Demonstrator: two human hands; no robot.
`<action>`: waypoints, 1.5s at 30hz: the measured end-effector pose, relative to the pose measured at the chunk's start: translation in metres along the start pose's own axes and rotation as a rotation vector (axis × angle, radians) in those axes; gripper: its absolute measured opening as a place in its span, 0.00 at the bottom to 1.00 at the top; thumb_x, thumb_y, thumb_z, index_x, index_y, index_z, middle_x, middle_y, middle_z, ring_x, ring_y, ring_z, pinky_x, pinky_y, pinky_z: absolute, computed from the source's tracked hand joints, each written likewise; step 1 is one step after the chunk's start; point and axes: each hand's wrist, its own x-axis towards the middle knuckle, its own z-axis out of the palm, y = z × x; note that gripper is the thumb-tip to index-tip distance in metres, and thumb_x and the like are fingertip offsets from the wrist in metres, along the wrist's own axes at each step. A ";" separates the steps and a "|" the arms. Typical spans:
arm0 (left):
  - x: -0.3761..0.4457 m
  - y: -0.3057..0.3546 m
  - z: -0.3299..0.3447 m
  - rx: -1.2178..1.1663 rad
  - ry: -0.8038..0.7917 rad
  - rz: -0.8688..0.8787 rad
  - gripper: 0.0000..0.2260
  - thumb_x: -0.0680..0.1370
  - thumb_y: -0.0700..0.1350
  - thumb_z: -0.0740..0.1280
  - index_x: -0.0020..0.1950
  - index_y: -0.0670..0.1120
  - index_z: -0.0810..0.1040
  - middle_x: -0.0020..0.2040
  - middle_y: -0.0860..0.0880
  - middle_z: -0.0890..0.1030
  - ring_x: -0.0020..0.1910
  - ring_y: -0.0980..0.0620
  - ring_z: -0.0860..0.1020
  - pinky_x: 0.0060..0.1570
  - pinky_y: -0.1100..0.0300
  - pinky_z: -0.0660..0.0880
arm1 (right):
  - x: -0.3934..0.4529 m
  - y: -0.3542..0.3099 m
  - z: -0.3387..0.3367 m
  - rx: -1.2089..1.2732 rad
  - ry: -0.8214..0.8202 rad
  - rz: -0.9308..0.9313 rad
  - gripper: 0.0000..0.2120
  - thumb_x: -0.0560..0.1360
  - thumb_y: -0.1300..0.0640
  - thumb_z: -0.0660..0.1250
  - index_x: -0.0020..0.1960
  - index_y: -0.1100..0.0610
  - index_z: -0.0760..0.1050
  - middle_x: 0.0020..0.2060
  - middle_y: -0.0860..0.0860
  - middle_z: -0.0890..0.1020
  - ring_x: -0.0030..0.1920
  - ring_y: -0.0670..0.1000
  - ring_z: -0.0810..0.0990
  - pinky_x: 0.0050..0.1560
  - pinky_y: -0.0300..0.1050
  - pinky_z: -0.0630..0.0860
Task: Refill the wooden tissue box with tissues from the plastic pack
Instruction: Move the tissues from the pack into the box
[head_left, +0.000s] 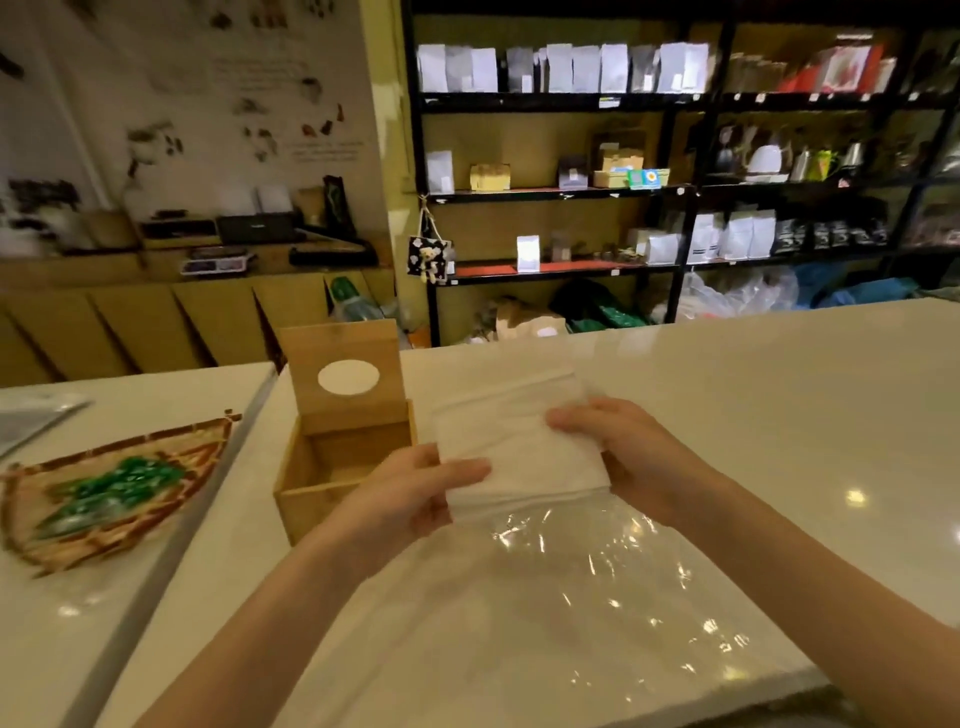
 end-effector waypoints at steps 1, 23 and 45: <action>-0.003 0.003 -0.012 0.015 0.046 0.020 0.07 0.69 0.41 0.72 0.45 0.49 0.78 0.36 0.56 0.86 0.37 0.57 0.84 0.38 0.61 0.81 | 0.007 0.000 0.009 -0.003 -0.038 -0.014 0.05 0.73 0.62 0.65 0.44 0.56 0.80 0.36 0.48 0.86 0.38 0.46 0.85 0.37 0.38 0.80; -0.015 0.027 -0.114 0.615 0.613 0.507 0.17 0.68 0.38 0.72 0.40 0.63 0.82 0.42 0.55 0.82 0.46 0.55 0.79 0.45 0.59 0.79 | 0.119 0.016 0.071 -0.593 -0.180 -0.601 0.20 0.70 0.62 0.71 0.50 0.37 0.76 0.42 0.53 0.80 0.43 0.56 0.77 0.43 0.46 0.77; -0.023 0.018 -0.144 0.798 0.264 0.217 0.25 0.52 0.68 0.71 0.49 0.75 0.74 0.53 0.79 0.73 0.57 0.81 0.65 0.65 0.59 0.62 | 0.131 0.032 0.052 -1.075 -0.610 -0.609 0.24 0.66 0.36 0.61 0.61 0.26 0.61 0.55 0.30 0.72 0.61 0.39 0.65 0.63 0.44 0.65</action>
